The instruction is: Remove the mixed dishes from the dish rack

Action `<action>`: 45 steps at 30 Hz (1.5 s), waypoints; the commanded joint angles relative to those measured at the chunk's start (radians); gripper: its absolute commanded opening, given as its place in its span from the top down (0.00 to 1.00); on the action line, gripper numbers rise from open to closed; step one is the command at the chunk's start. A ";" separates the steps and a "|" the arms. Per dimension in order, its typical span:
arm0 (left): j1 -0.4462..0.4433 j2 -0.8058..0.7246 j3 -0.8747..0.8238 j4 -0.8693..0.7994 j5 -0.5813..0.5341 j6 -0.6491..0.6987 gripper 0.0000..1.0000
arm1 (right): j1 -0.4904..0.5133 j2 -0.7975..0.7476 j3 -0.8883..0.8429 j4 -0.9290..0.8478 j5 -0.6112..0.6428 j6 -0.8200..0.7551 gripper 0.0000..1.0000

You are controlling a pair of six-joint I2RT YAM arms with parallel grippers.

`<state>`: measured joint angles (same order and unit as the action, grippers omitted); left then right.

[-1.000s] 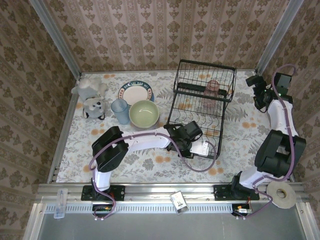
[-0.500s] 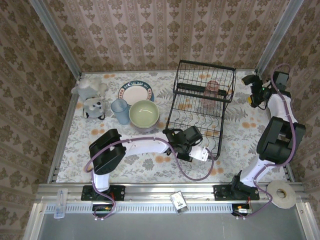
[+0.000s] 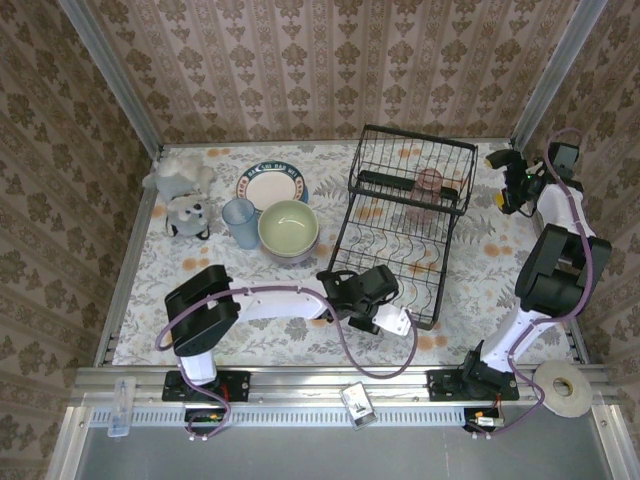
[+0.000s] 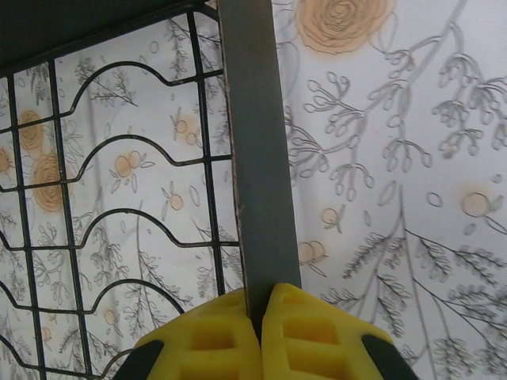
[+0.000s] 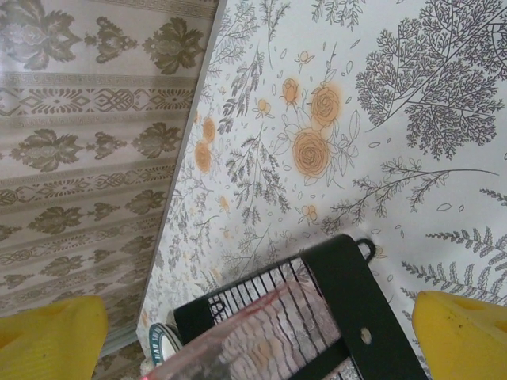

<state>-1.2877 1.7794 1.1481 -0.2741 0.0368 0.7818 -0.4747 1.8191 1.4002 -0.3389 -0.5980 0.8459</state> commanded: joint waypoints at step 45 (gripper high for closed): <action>-0.035 -0.192 -0.289 0.415 -0.151 -0.069 0.00 | 0.135 0.292 0.222 0.363 -0.188 0.174 0.00</action>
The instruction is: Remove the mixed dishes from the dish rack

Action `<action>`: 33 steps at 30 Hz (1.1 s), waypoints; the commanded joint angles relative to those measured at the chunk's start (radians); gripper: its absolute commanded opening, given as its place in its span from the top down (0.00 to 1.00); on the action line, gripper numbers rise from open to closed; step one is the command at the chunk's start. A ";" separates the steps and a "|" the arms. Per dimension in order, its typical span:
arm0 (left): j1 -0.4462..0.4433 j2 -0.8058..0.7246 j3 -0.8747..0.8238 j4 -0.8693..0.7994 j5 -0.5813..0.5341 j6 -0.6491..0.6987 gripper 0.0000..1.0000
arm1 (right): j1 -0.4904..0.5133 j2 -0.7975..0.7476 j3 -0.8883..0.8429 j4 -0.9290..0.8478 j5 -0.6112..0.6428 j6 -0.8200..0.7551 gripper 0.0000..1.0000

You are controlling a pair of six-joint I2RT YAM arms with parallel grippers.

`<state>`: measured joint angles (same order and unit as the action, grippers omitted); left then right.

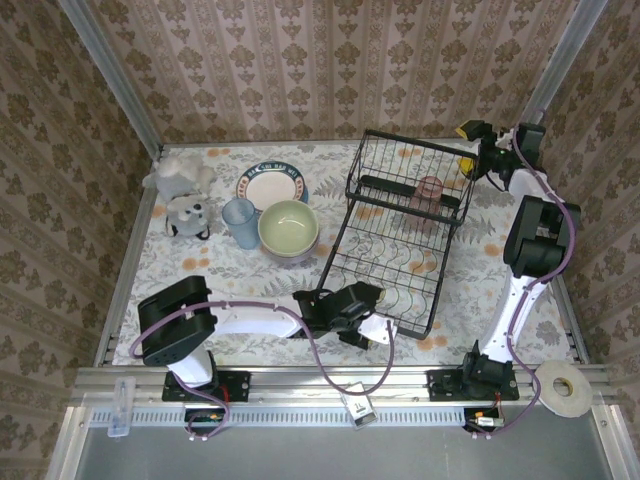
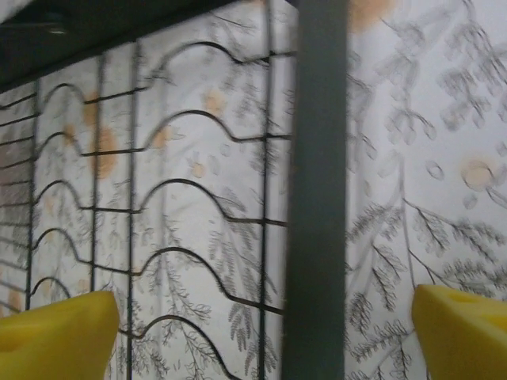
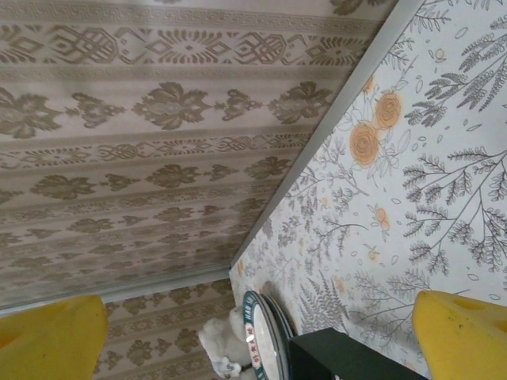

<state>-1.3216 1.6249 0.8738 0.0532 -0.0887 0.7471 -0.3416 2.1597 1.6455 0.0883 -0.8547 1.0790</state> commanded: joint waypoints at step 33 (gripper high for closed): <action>0.263 0.039 -0.116 0.761 0.278 -0.615 0.00 | 0.053 0.106 0.007 0.385 -0.322 0.305 0.00</action>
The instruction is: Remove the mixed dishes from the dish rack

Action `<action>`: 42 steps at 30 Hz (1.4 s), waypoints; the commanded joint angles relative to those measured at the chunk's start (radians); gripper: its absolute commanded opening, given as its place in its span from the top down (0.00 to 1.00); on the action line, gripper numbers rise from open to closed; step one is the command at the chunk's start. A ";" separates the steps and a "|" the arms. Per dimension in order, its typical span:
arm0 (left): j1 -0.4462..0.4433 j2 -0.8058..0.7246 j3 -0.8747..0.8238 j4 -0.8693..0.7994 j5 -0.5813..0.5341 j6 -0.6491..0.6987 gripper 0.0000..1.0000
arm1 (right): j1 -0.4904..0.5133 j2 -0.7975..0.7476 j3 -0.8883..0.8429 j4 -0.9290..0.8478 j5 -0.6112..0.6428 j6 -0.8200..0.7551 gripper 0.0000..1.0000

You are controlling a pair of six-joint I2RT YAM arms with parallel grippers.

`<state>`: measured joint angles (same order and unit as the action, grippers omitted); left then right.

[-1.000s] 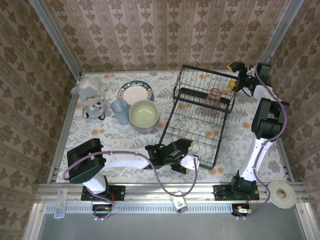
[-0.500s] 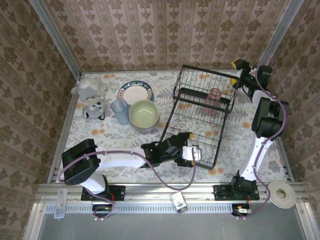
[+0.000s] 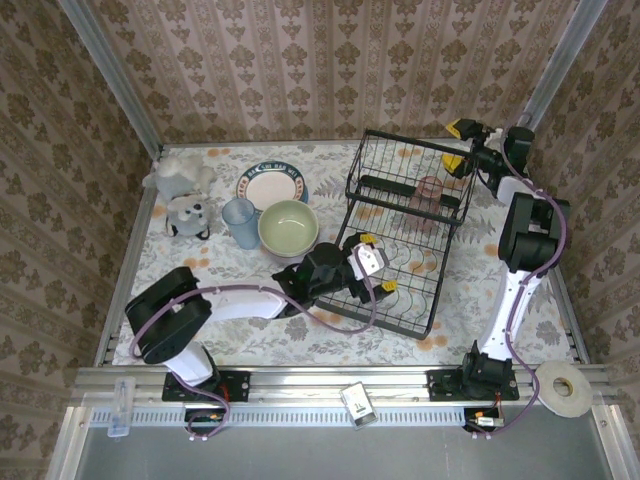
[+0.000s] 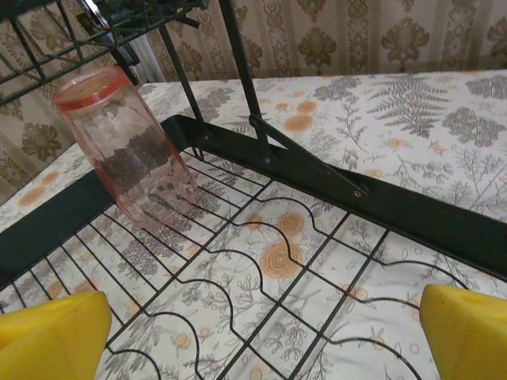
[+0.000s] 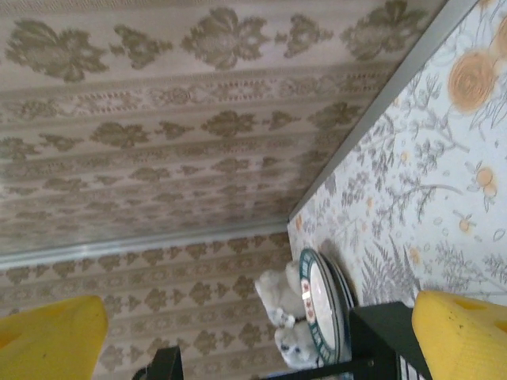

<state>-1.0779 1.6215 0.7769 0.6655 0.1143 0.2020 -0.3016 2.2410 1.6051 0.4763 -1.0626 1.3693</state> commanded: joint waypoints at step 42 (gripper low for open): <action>0.142 0.745 0.577 0.520 -0.016 -0.402 0.00 | 0.036 -0.143 -0.111 -0.446 -0.318 -0.423 0.00</action>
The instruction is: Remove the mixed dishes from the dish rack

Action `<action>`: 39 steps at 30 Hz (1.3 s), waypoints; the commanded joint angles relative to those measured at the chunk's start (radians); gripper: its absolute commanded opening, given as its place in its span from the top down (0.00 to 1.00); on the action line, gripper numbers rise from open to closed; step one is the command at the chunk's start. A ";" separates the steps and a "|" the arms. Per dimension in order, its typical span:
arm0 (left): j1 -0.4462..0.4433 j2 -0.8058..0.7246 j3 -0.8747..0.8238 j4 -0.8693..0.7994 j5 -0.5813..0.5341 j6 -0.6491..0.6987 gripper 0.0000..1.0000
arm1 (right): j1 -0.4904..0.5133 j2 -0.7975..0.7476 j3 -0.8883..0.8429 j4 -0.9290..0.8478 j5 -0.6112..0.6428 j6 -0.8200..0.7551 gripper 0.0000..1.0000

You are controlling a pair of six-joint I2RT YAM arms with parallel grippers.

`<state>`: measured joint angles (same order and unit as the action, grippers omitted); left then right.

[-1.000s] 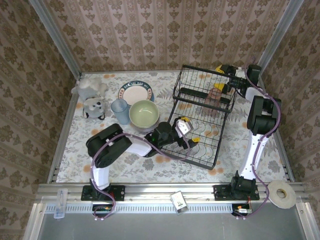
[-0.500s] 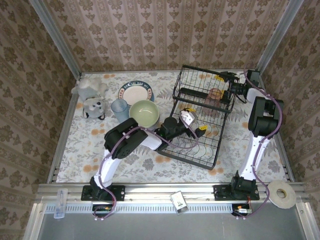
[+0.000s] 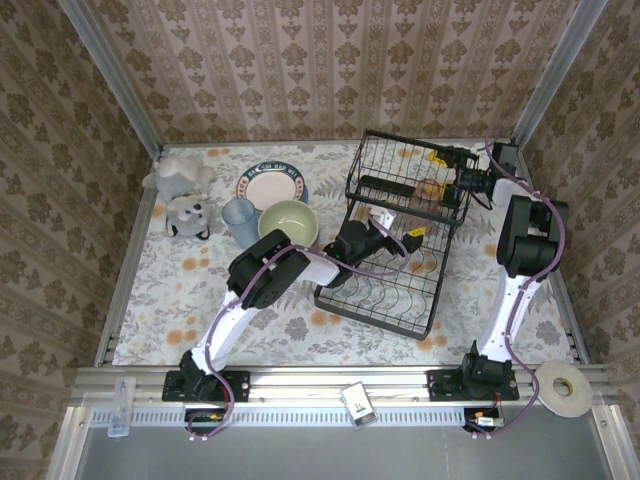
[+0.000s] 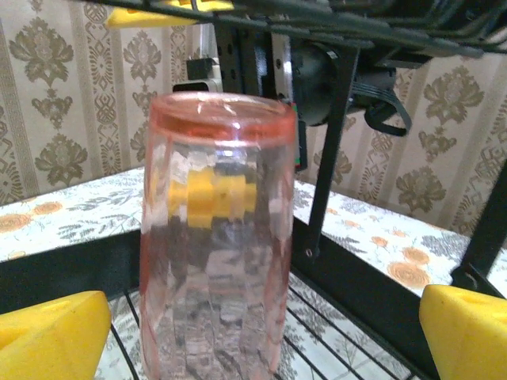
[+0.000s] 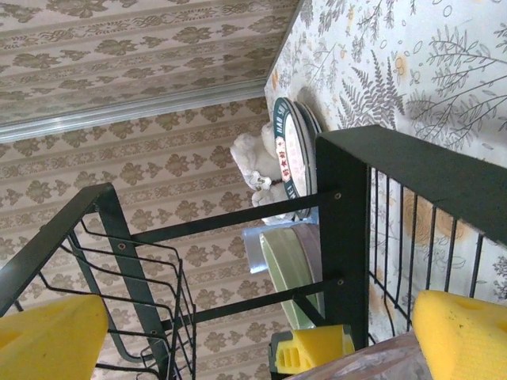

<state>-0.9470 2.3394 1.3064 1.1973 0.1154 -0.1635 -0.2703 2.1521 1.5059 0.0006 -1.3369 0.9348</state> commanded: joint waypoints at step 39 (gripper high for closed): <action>0.023 0.189 0.327 -0.169 -0.044 -0.113 0.21 | 0.001 -0.115 -0.088 -0.090 -0.013 -0.090 0.00</action>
<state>-0.9344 2.5462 1.6760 0.9916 0.0563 -0.2756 -0.2604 2.0727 1.4048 -0.0540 -1.3422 0.8585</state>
